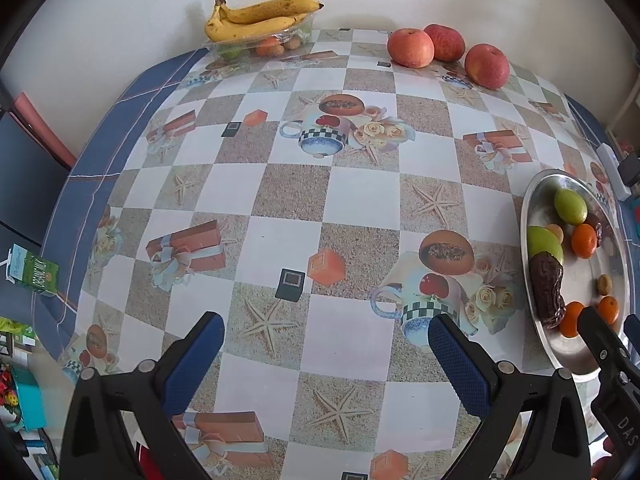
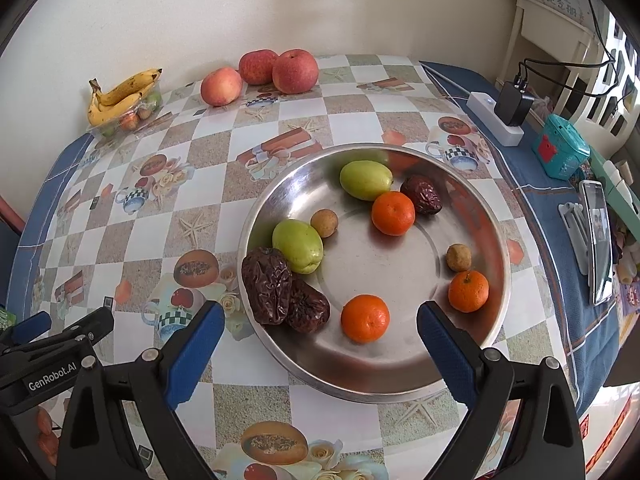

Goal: Organize fruits

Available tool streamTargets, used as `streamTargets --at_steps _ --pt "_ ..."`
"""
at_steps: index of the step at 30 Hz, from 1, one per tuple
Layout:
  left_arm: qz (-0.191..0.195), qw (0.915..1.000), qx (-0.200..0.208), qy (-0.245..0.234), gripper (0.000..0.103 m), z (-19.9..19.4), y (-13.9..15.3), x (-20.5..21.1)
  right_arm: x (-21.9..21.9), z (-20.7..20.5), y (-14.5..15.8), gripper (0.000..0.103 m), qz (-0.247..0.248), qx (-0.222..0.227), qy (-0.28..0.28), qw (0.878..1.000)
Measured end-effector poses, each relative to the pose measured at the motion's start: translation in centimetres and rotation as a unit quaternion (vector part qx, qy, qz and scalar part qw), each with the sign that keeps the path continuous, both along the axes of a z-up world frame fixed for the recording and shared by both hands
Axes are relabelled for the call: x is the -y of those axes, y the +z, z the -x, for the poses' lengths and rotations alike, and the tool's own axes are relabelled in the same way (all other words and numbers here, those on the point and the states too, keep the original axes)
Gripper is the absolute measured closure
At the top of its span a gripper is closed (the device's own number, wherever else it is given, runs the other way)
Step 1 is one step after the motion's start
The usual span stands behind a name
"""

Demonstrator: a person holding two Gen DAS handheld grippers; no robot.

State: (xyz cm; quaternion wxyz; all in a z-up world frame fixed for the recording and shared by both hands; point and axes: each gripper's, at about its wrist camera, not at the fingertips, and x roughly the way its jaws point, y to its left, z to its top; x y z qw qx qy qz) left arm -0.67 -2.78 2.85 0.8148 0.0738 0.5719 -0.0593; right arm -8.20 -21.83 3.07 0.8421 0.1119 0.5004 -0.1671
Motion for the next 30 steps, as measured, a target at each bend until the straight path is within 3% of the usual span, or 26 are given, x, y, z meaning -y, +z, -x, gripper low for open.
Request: streamTargets --at_steps 30 --pt "-0.003 0.9999 -0.011 0.005 0.000 0.14 -0.35 -0.17 0.19 0.07 -0.06 0.006 -0.001 -0.002 -0.002 1.000"
